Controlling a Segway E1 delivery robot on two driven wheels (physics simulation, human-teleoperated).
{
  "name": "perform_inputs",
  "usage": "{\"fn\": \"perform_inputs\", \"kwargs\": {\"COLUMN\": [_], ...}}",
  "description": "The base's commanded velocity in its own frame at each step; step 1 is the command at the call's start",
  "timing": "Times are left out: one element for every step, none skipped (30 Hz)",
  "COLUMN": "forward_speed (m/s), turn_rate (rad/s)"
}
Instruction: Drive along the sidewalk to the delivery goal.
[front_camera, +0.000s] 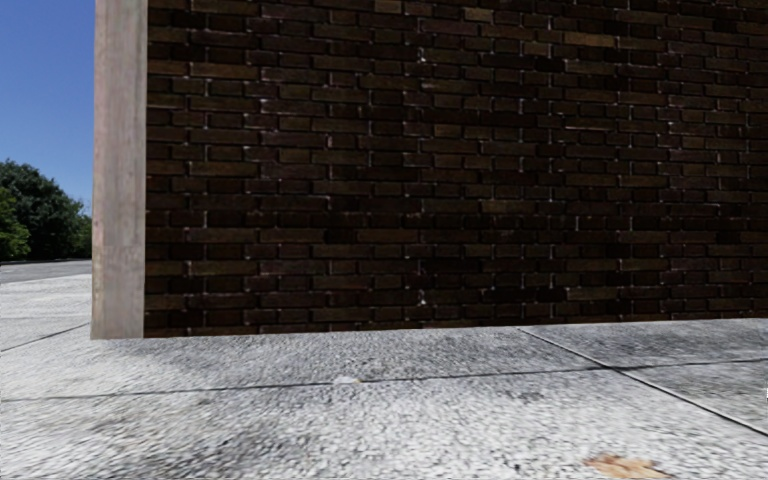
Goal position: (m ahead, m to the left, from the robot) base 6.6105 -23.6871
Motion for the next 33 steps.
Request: {"fn": "perform_inputs", "kwargs": {"forward_speed": [1.55,1.55,1.55,1.55,1.55,1.55,1.55,1.55,1.55,1.55,1.55,1.55,1.55,1.55,1.55,1.55,1.55,1.55,1.55,1.55,1.55,1.55,1.55,1.55,1.55,1.55,1.55,1.55,1.55,1.55,1.55,1.55,1.55], "turn_rate": [-0.51,-0.8,-0.8,-0.8,-0.8,-0.8,-0.8,-0.8,-0.84,-0.87,-0.88,-0.88,-0.88,-0.88,-0.88,-0.88,-0.88,-0.88,-0.89,-0.89,-0.89,-0.89,-0.89,-0.89,-0.89,-0.89,-0.89,-0.89,-0.89,-0.89,-0.89,-0.89,-0.89]}}
